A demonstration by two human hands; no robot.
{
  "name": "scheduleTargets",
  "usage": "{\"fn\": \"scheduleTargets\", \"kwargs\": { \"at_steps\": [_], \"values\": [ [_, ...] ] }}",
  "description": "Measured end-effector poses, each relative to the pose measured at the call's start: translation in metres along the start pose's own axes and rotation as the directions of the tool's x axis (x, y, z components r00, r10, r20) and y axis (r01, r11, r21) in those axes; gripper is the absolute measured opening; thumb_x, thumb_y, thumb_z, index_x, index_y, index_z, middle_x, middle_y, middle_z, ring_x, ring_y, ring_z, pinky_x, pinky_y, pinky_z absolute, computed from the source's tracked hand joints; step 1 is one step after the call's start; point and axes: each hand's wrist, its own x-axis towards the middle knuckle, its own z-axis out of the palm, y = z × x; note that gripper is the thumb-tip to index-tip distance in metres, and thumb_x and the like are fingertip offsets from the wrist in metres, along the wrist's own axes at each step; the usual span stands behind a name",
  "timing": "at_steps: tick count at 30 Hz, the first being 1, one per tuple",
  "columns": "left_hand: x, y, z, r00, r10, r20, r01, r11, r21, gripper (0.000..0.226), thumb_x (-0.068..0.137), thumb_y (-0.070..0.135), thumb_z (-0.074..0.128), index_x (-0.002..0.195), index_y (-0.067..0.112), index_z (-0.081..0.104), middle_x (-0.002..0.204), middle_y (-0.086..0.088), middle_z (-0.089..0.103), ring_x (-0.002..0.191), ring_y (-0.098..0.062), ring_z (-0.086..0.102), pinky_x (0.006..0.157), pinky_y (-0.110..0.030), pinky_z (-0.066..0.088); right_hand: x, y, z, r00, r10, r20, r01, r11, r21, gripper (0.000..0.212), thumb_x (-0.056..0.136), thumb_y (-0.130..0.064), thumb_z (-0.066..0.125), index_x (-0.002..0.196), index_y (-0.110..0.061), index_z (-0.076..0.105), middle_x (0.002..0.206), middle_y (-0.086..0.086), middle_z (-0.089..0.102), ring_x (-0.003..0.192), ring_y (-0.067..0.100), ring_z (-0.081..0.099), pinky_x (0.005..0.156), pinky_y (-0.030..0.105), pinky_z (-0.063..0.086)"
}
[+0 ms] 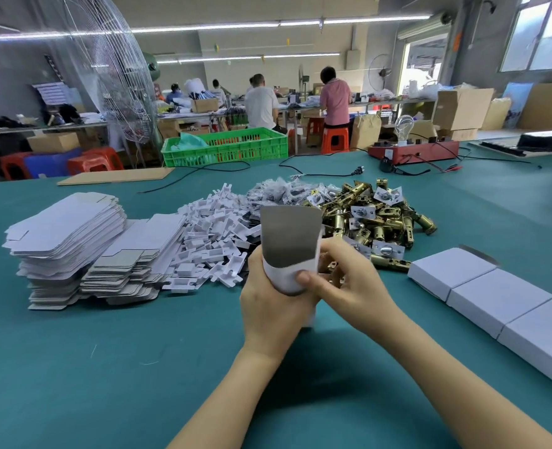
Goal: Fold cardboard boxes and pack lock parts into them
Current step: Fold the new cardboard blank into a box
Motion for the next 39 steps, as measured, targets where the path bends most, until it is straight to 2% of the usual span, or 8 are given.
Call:
{"fn": "scheduleTargets", "kwargs": {
  "at_steps": [3, 8, 11, 13, 16, 30, 35, 39],
  "values": [
    [0.004, 0.0, -0.001, 0.997, -0.06, 0.056, 0.06, 0.998, 0.003, 0.067, 0.048, 0.064, 0.071, 0.104, 0.038, 0.046, 0.099, 0.039, 0.057, 0.085, 0.01, 0.059, 0.058, -0.009, 0.045, -0.002, 0.005, 0.003, 0.994, 0.09, 0.059, -0.1, 0.976, 0.195, 0.039, 0.082, -0.046, 0.063, 0.108, -0.017, 0.063, 0.095, -0.009, 0.066, 0.082, 0.007, 0.06, 0.064, 0.02, 0.045],
    [0.008, -0.001, -0.009, 0.981, 0.067, 0.18, -0.062, 0.998, -0.03, 0.057, 0.067, 0.061, 0.071, 0.113, 0.03, 0.055, 0.102, 0.031, 0.062, 0.082, 0.004, 0.062, 0.062, -0.011, 0.046, 0.003, 0.014, -0.004, 0.985, 0.171, 0.023, -0.169, 0.93, 0.326, 0.032, 0.086, -0.034, 0.061, 0.111, -0.013, 0.063, 0.096, -0.003, 0.07, 0.087, 0.014, 0.065, 0.072, 0.028, 0.052],
    [0.014, 0.001, -0.013, 0.953, 0.002, 0.303, 0.059, 0.979, -0.193, 0.025, 0.082, 0.045, 0.067, 0.106, 0.042, 0.061, 0.095, 0.023, 0.07, 0.083, 0.001, 0.066, 0.068, -0.014, 0.051, 0.005, 0.019, -0.009, 0.973, 0.226, 0.052, -0.228, 0.886, 0.403, 0.031, 0.086, -0.032, 0.06, 0.113, -0.016, 0.063, 0.104, 0.0, 0.071, 0.096, 0.016, 0.067, 0.075, 0.027, 0.056],
    [0.018, 0.0, -0.017, 0.926, -0.037, 0.375, 0.161, 0.939, -0.304, 0.02, 0.086, 0.034, 0.067, 0.105, 0.041, 0.067, 0.098, 0.014, 0.074, 0.089, -0.004, 0.069, 0.075, -0.02, 0.055, 0.005, 0.021, -0.009, 0.966, 0.249, 0.067, -0.253, 0.865, 0.434, 0.034, 0.086, -0.031, 0.059, 0.114, -0.014, 0.063, 0.106, -0.002, 0.071, 0.097, 0.011, 0.067, 0.075, 0.022, 0.053],
    [0.022, 0.001, -0.021, 0.912, -0.043, 0.407, 0.205, 0.91, -0.362, 0.019, 0.086, 0.028, 0.07, 0.104, 0.032, 0.069, 0.097, 0.008, 0.075, 0.089, -0.006, 0.07, 0.074, -0.021, 0.055, 0.006, 0.022, -0.009, 0.958, 0.274, 0.09, -0.283, 0.834, 0.474, 0.034, 0.085, -0.03, 0.059, 0.114, -0.014, 0.063, 0.104, -0.005, 0.072, 0.096, 0.008, 0.067, 0.074, 0.019, 0.052],
    [0.026, -0.001, -0.02, 0.91, -0.064, 0.409, 0.256, 0.862, -0.437, 0.017, 0.084, 0.023, 0.072, 0.096, 0.034, 0.076, 0.099, 0.005, 0.076, 0.09, -0.008, 0.071, 0.071, -0.019, 0.053, 0.005, 0.024, -0.008, 0.959, 0.264, 0.098, -0.278, 0.829, 0.486, 0.03, 0.083, -0.032, 0.06, 0.11, -0.019, 0.062, 0.1, -0.011, 0.072, 0.093, 0.004, 0.067, 0.072, 0.016, 0.052],
    [0.029, -0.007, -0.022, 0.927, -0.122, 0.355, 0.282, 0.851, -0.443, 0.019, 0.08, 0.031, 0.07, 0.098, 0.026, 0.075, 0.098, 0.002, 0.076, 0.088, -0.011, 0.071, 0.069, -0.022, 0.055, 0.004, 0.029, -0.008, 0.946, 0.286, 0.154, -0.323, 0.884, 0.339, 0.023, 0.086, -0.021, 0.068, 0.108, -0.02, 0.064, 0.101, -0.002, 0.073, 0.096, 0.013, 0.069, 0.082, 0.028, 0.057],
    [0.029, -0.011, -0.021, 0.914, -0.124, 0.387, 0.282, 0.879, -0.384, 0.018, 0.083, 0.026, 0.074, 0.102, 0.026, 0.072, 0.1, 0.0, 0.075, 0.092, -0.015, 0.07, 0.073, -0.027, 0.057, 0.004, 0.031, -0.008, 0.943, 0.313, 0.112, -0.332, 0.875, 0.353, 0.016, 0.085, -0.018, 0.069, 0.101, -0.02, 0.067, 0.096, -0.002, 0.075, 0.091, 0.013, 0.071, 0.076, 0.029, 0.059]
  ]
}}
